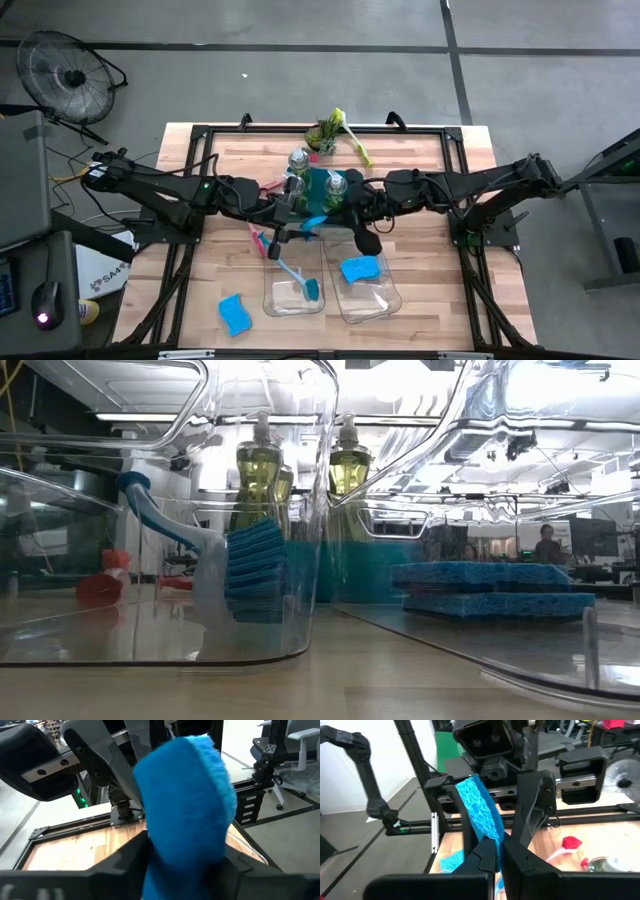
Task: Pick & Place Kitchen Sink Supplies
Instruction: Put the blue sponge into the right transparent bin
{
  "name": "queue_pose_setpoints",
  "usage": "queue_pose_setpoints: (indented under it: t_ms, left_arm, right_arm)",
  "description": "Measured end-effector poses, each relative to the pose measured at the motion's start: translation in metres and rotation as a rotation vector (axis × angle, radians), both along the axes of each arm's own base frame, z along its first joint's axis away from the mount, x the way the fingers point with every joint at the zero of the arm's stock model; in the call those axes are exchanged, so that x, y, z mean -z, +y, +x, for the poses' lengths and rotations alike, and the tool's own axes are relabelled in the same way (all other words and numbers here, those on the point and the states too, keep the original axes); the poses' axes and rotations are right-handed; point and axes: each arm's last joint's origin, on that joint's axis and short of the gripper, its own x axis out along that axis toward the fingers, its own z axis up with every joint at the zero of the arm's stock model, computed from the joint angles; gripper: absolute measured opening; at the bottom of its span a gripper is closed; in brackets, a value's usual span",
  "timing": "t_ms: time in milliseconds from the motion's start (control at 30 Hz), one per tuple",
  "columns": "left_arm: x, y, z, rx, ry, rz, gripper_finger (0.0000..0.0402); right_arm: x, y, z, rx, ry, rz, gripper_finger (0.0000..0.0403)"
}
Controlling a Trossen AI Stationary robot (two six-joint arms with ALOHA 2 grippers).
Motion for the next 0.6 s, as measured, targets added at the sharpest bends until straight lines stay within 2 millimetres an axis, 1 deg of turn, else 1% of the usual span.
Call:
queue_pose_setpoints:
  t_ms: [100,233,300,433,600]
  left_arm:
    - [0.0,0.0,-0.001,0.0,0.003,0.001,0.0202]
    - [-0.003,0.001,-0.006,0.02,0.008,-0.002,0.0233]
    - [-0.005,0.002,-0.011,0.018,0.012,-0.001,0.024]
    - [-0.011,0.007,-0.029,-0.018,0.047,0.007,0.0242]
    - [-0.024,0.015,-0.054,-0.081,0.03,0.016,0.0243]
  right_arm:
    - [0.001,-0.001,0.0,0.04,0.014,0.007,0.0001]
    - [0.004,-0.002,-0.001,0.075,0.038,0.004,0.0001]
    - [0.004,-0.003,-0.001,0.092,0.047,0.0,0.0001]
    - [0.005,-0.004,-0.003,0.131,0.07,-0.005,0.0]
    - [0.007,-0.007,-0.009,0.176,0.122,-0.009,0.0]
